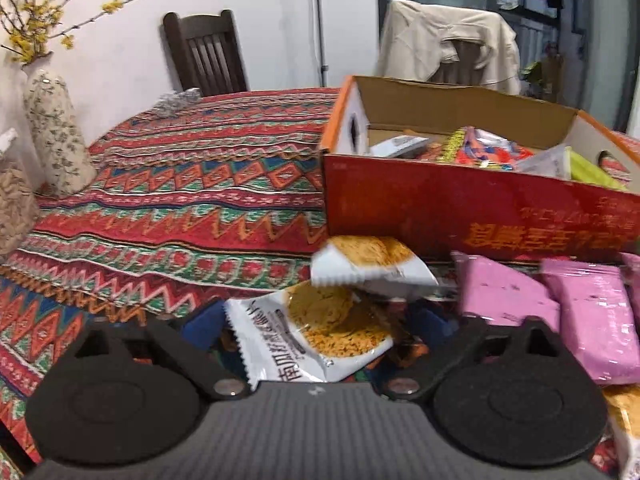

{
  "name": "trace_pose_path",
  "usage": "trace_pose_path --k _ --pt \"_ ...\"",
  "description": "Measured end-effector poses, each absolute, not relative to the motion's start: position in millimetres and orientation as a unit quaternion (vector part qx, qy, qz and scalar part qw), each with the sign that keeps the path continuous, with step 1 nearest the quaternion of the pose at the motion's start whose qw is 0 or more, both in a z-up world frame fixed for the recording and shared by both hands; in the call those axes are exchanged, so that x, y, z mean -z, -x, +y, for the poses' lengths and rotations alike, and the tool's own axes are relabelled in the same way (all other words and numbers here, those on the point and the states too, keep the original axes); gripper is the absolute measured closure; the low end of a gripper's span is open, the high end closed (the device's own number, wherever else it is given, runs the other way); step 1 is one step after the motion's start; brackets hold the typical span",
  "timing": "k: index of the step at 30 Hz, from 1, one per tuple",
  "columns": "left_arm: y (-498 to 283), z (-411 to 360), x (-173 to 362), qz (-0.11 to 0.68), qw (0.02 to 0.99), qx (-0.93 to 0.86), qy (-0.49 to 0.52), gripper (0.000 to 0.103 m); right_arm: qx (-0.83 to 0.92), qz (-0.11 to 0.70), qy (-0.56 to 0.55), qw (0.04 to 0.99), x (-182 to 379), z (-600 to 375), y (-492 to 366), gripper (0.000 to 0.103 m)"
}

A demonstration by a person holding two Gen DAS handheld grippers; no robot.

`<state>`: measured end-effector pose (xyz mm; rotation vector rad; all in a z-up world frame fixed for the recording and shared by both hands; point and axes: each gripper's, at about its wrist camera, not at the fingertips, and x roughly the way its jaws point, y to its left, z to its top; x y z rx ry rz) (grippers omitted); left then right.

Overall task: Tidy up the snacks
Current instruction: 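Grasp a small white printed packet with the left tool, then carry both white packets into the box and open both tools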

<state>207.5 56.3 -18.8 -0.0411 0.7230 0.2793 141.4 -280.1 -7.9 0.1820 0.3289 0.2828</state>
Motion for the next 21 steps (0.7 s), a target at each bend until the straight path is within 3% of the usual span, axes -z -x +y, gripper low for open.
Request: trace_pose_path --k 1,4,8,15,21 --pt "-206 56 17 0.355 0.926 -0.123 0.026 0.033 -0.14 0.163 -0.092 0.972 9 -281 -141 0.063" --pt "-194 52 10 0.358 0.926 -0.119 0.032 0.051 -0.134 0.18 -0.093 0.97 12 -280 -147 0.063" --pt "-170 50 10 0.337 0.934 -0.115 0.04 0.056 -0.148 0.206 -0.063 0.965 17 -266 -154 0.063" --pt "-131 51 -1 0.289 0.949 -0.101 0.069 0.072 -0.144 0.184 -0.039 0.972 15 -256 -148 0.063" --pt "-97 42 -6 0.233 0.965 -0.103 0.065 0.078 -0.14 0.186 -0.019 0.972 16 -247 -148 0.063"
